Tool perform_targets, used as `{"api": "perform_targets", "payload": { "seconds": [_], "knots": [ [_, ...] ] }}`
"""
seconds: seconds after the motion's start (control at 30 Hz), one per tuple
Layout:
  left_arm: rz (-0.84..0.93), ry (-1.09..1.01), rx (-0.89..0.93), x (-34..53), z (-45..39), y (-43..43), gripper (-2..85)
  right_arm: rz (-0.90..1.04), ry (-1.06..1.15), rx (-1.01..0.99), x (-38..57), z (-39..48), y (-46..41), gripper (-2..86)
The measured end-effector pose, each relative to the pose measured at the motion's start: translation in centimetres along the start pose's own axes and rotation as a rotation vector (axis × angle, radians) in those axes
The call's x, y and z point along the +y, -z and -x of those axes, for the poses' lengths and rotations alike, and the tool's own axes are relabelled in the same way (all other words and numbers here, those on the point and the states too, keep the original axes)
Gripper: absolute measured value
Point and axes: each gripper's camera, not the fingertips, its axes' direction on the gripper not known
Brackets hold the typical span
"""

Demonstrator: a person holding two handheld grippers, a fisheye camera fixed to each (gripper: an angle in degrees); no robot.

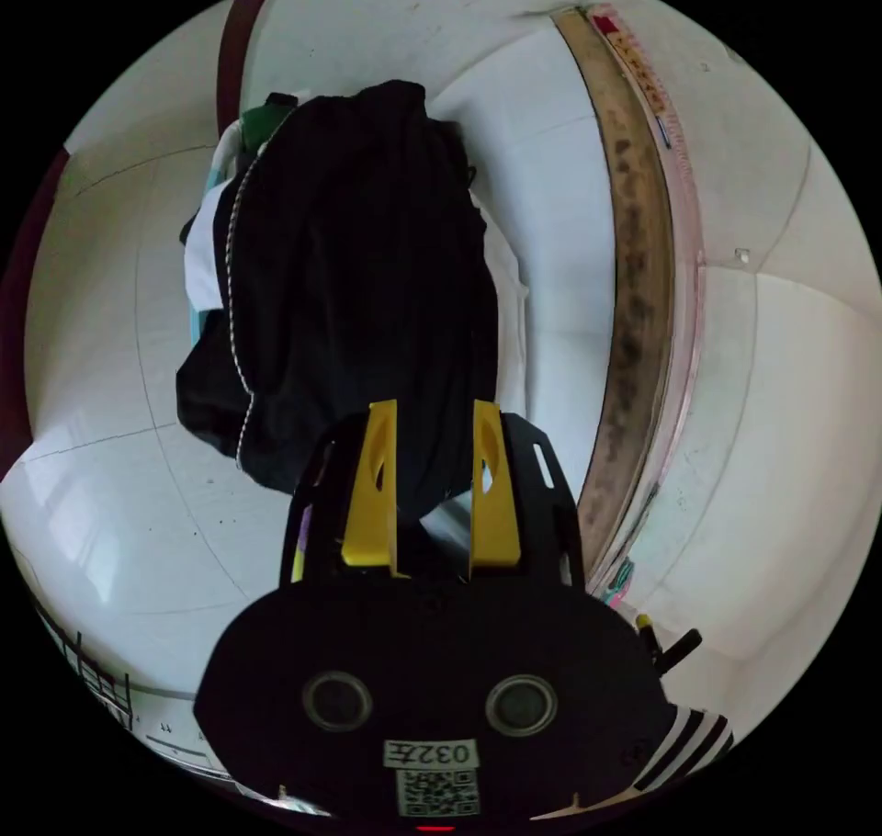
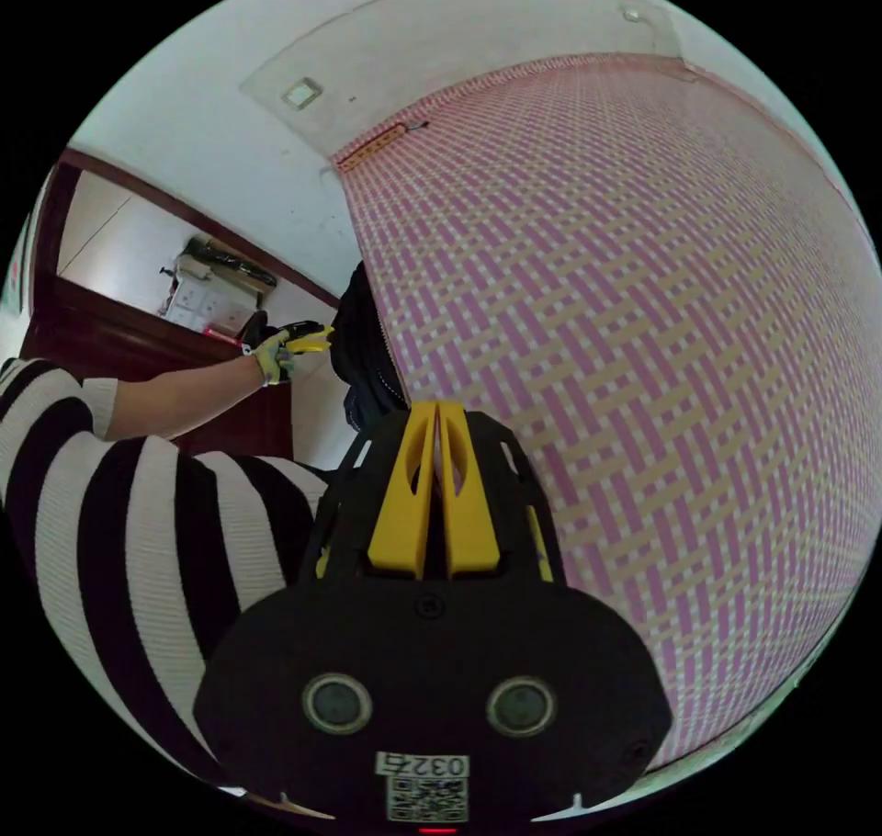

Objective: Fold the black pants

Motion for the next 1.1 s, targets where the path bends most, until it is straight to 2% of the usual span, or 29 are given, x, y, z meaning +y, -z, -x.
{"api": "perform_targets", "payload": {
  "seconds": [0.2,0.37,0.47,0.6,0.63,0.67,0.7,0.8,0.87,0.97,1.03,1.1],
  "knots": [
    [-0.007,0.021,-0.094,-7.0,2.5,-0.8,8.0,0.016,-0.04,0.017,-2.9,3.3,-0.6,-1.0],
    [0.019,-0.045,-0.129,-8.7,4.3,-1.4,0.7,0.042,-0.046,0.033,-3.4,5.0,-1.3,-1.0],
    [-0.022,-0.089,-0.047,-8.1,6.3,-0.1,-0.7,0.032,-0.067,0.02,-3.0,5.1,-1.2,-1.0],
    [-0.212,-0.007,0.424,-5.1,14.3,4.1,-0.8,0.006,-0.072,0.013,-2.3,5.1,-0.7,-1.0],
    [-0.271,-0.011,0.569,-3.9,16.6,5.3,-0.9,-0.006,-0.072,0.008,-1.9,5.0,-0.5,-1.0],
    [-0.309,-0.025,0.638,-3.2,17.5,6.0,-0.9,-0.013,-0.071,0.005,-1.7,5.0,-0.4,-1.0],
    [-0.393,-0.077,0.823,-1.8,19.1,7.4,-0.9,-0.024,-0.068,-0.002,-1.3,4.8,-0.2,-1.0],
    [-0.545,-0.219,0.999,1.0,19.8,11.6,-0.9,-0.051,-0.059,-0.022,0.0,4.2,0.3,-1.0],
    [-0.558,-0.316,1.066,1.6,18.0,14.2,-0.9,-0.063,-0.054,-0.045,0.9,3.6,0.5,-1.0],
    [-0.482,-0.557,1.149,1.6,10.8,18.6,-0.9,-0.108,-0.036,-0.076,2.6,2.7,1.3,-1.0],
    [-0.388,-0.815,1.281,3.0,2.2,22.3,-0.9,-0.153,-0.028,-0.093,4.4,1.7,2.2,-1.0],
    [-0.335,-0.952,1.439,5.0,-4.4,25.0,-0.9,-0.201,-0.034,-0.108,6.0,0.8,3.1,-1.0]
  ]
}}
